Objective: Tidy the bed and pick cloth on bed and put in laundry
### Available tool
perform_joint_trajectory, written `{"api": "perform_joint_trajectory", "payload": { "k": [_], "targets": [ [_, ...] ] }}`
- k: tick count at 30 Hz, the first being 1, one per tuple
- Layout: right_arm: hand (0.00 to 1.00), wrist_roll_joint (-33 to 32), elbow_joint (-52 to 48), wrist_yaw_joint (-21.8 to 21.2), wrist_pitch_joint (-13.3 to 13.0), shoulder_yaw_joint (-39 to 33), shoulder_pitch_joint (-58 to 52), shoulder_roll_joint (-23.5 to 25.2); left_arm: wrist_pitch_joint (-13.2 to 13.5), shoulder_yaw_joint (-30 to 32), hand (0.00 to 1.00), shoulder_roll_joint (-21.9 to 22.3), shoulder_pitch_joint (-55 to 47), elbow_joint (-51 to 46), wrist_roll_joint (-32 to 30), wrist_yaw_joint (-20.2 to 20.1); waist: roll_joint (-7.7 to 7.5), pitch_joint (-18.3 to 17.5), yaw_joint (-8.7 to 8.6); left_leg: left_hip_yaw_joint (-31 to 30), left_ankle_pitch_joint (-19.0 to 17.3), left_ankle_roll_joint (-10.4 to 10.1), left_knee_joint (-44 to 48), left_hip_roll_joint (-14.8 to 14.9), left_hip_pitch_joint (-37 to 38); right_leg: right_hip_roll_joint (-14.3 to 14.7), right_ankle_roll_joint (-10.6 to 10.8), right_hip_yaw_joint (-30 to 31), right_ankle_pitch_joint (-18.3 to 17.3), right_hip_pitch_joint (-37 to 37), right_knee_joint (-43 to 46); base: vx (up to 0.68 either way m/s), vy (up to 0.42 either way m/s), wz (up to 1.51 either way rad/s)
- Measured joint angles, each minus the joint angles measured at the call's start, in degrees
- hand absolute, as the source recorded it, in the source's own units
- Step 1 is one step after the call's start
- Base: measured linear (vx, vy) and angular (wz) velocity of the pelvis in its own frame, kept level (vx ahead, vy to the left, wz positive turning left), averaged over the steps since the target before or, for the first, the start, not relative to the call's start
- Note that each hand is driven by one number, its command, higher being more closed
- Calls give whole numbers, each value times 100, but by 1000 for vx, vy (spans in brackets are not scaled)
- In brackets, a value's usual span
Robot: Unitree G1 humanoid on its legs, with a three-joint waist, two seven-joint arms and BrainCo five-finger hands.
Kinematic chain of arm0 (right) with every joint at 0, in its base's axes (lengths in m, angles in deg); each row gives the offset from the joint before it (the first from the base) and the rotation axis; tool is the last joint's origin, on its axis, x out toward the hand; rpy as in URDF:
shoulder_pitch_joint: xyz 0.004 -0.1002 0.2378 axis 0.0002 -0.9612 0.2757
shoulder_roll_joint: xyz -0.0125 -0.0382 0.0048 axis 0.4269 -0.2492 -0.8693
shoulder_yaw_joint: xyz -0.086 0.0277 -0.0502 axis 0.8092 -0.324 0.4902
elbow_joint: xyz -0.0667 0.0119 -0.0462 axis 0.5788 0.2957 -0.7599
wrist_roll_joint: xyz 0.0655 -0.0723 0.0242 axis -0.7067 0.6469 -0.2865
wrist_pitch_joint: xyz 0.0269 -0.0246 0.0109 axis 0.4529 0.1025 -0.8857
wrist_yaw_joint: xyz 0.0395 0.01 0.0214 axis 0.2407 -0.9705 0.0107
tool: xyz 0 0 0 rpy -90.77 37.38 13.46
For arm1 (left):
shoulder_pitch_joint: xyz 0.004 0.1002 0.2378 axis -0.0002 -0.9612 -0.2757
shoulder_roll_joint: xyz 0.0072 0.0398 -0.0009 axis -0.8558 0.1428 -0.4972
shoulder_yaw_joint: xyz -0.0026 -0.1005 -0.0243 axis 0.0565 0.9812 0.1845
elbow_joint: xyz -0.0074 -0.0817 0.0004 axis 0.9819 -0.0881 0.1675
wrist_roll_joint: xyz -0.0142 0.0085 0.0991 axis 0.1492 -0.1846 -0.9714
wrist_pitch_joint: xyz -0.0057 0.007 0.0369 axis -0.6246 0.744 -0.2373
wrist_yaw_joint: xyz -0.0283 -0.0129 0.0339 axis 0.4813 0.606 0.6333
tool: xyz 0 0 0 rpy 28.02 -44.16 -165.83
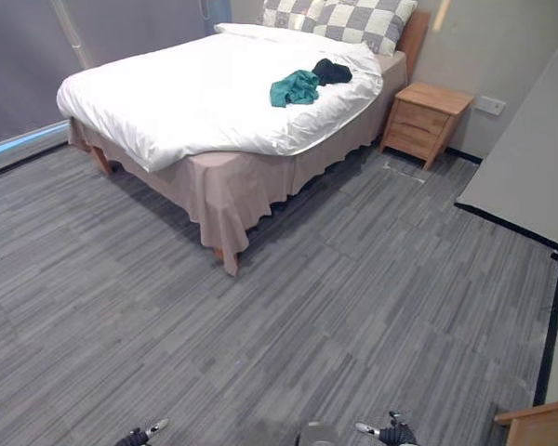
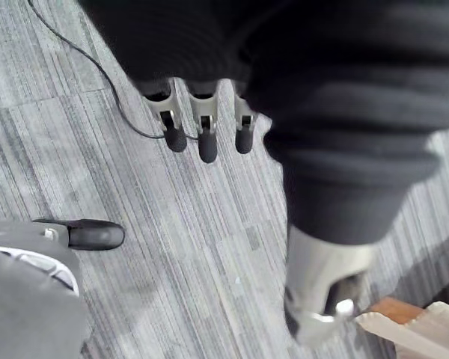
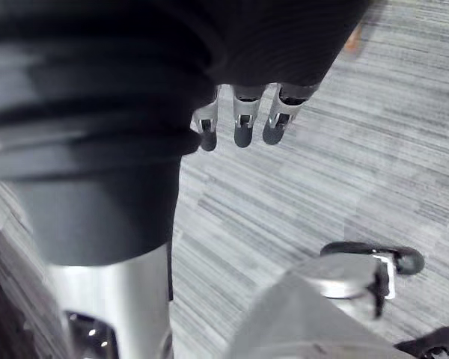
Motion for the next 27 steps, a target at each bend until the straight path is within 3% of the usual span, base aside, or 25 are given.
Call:
{"api": "perform_joint_trajectory", "payload": {
  "k": [1, 3, 4, 5, 6, 8, 9, 10, 11, 12, 13, 14, 15, 16, 18, 19, 20, 22, 23, 24, 25, 26, 27],
  "targets": [
    [0, -12, -130, -123, -66, 121, 10, 62, -14, 2, 0, -84, 36, -3, -140, -15, -148, 76, 19, 16, -61, -155, -31, 68, 82, 5, -17, -137, 472, -54, -738, 334, -206, 7],
    [0, -37, -286, -228, -163, 227, -38, 150, -55, 41, 0, -120, 22, -3, -282, -56, -364, 140, 26, 45, -227, -378, -31, 69, 308, -95, 31, -148, 956, -65, -1466, 375, -277, -6],
    [0, -67, -293, -305, -201, 273, -83, 152, -58, 57, 0, -52, 21, 3, -369, -122, -340, 173, 13, 55, -406, -533, -23, 181, 488, -111, -125, -262, 1530, -72, -1365, 403, -313, -1],
    [0, -67, -297, -337, -206, 301, -103, 138, -51, 55, 0, -10, 36, 3, -416, -134, -268, 167, -1, 59, -484, -530, -13, 277, 521, -68, -262, -338, 1552, -88, -1182, 413, -324, 12],
    [0, -146, -325, -368, -240, 281, -120, 113, -16, 53, 0, 70, 63, 6, -470, -223, -110, 150, -24, 87, -501, -529, 41, 442, 560, 51, -443, -445, 1072, -228, -684, 410, -305, 6],
    [0, -181, -505, -490, -255, 304, -125, 72, 59, 56, 0, 77, 110, -15, -520, -233, -23, 189, -50, 215, -328, -738, 479, 606, 532, 76, -688, -467, 606, -371, -93, 444, -351, -12],
    [0, -183, -548, -515, -255, 390, -137, 24, 69, 56, 0, 97, 52, -72, -513, -224, 83, 113, -59, 182, -291, -799, 1414, 850, 235, 217, -770, -461, 315, -327, 65, 308, -283, -24],
    [0, -181, -549, -512, -255, 437, -135, -13, 76, 57, 0, 109, 31, -97, -509, -225, 133, 104, -55, 173, -220, -799, 1995, 999, 43, 300, -802, -446, 238, -247, 48, 377, -327, -48],
    [0, -185, -517, -465, -252, 610, -133, -112, 96, 59, 0, 168, -34, -98, -492, -226, 295, 115, -16, -33, 312, -639, 3416, 1396, -513, 584, -887, -335, 131, 90, -197, 321, -185, -52],
    [0, -188, -499, -416, -251, 742, -132, -136, 135, 58, 0, 225, -147, -99, -449, -231, 355, 130, -6, -435, 710, -519, 4458, 1587, -987, 795, -928, -238, 104, 393, -496, 493, -229, -72],
    [0, -191, -489, -331, -249, 916, -126, -181, 186, 64, 0, 302, -284, -105, -392, -235, 399, 133, 13, -790, 556, -498, 5623, 1618, -1524, 984, -1069, -34, 108, 754, -762, 538, -163, -67],
    [0, -192, -476, -285, -249, 984, -119, -196, 198, 65, 0, 341, -389, -106, -381, -234, 384, 149, 37, -947, 386, -498, 6188, 1565, -1838, 1068, -1214, 118, 115, 1019, -938, 565, -132, -88],
    [0, -187, -426, -202, -247, 1079, -100, -135, 206, 62, 0, 405, -532, -107, -346, -240, 323, 193, 86, -1129, 147, -466, 6489, 1311, -2274, 1130, -1386, 350, 114, 1453, -1174, 492, -103, -80],
    [0, -187, -384, -183, -247, 1088, -53, -94, 246, 64, 0, 440, -587, -112, -291, -249, 286, 218, 145, -1201, 46, -447, 6357, 1130, -2482, 1144, -1428, 506, 87, 1656, -1291, 469, -68, -102],
    [0, -176, -248, -123, -243, 1052, 13, -90, 325, 111, 0, 571, -680, -232, -222, -310, 267, 250, 362, -1202, -185, -325, 5482, 665, -2906, 1129, -1326, 918, 108, 2032, -1504, 425, 19, -127],
    [0, -174, -262, -99, -234, 1010, 121, -115, 349, 229, 0, 683, -785, -320, -72, -344, 232, 280, 453, -1047, -200, -278, 4249, 350, -3124, 1051, -1284, 1239, 12, 2278, -1651, 427, 100, -117],
    [0, -174, -285, -92, -230, 982, 150, -122, 349, 228, 0, 698, -786, -330, -41, -344, 218, 281, 456, -922, -176, -259, 3786, 254, -3190, 1005, -1268, 1322, -53, 2340, -1670, 539, 149, -95],
    [0, -175, -294, -69, -172, 817, 157, -177, 346, 224, 0, 731, -706, -343, 162, -332, 223, 275, 393, 135, 289, -152, 2192, 85, -3308, 893, -1123, 1370, -334, 2633, -1819, 474, 161, -19],
    [0, -175, -294, -66, -149, 809, 140, -207, 348, 225, 0, 730, -670, -348, 182, -330, 239, 264, 356, 559, 408, -83, 1936, 100, -3306, 893, -1067, 1315, -428, 2707, -1849, 515, 208, 34],
    [0, -175, -295, -61, -125, 785, 128, -237, 344, 224, 0, 717, -585, -375, 266, -328, 259, 249, 297, 1374, 483, 102, 1740, 128, -3286, 897, -960, 1197, -679, 2858, -1834, 572, 257, 45],
    [0, -171, -293, -51, -124, 772, 122, -264, 299, 222, 0, 718, -490, -446, 307, -318, 182, 173, 320, 1795, 380, 622, 1881, 108, -3288, 802, -798, 1093, -1060, 2912, -1712, 602, 266, 27],
    [0, -165, -285, -41, -125, 772, 120, -244, 273, 222, 0, 695, -513, -450, 358, -284, 75, 58, 393, 1810, 328, 1016, 2039, 61, -3280, 682, -686, 1007, -1255, 2867, -1487, 674, 217, 1],
    [0, -165, -236, -18, -135, 711, 232, -161, 208, 280, 0, 640, -486, -349, 384, -202, -38, -2, 425, 1852, 241, 1194, 2175, -52, -3241, 493, -125, 670, -1542, 2461, -249, 608, 163, 3]
  ]
}}
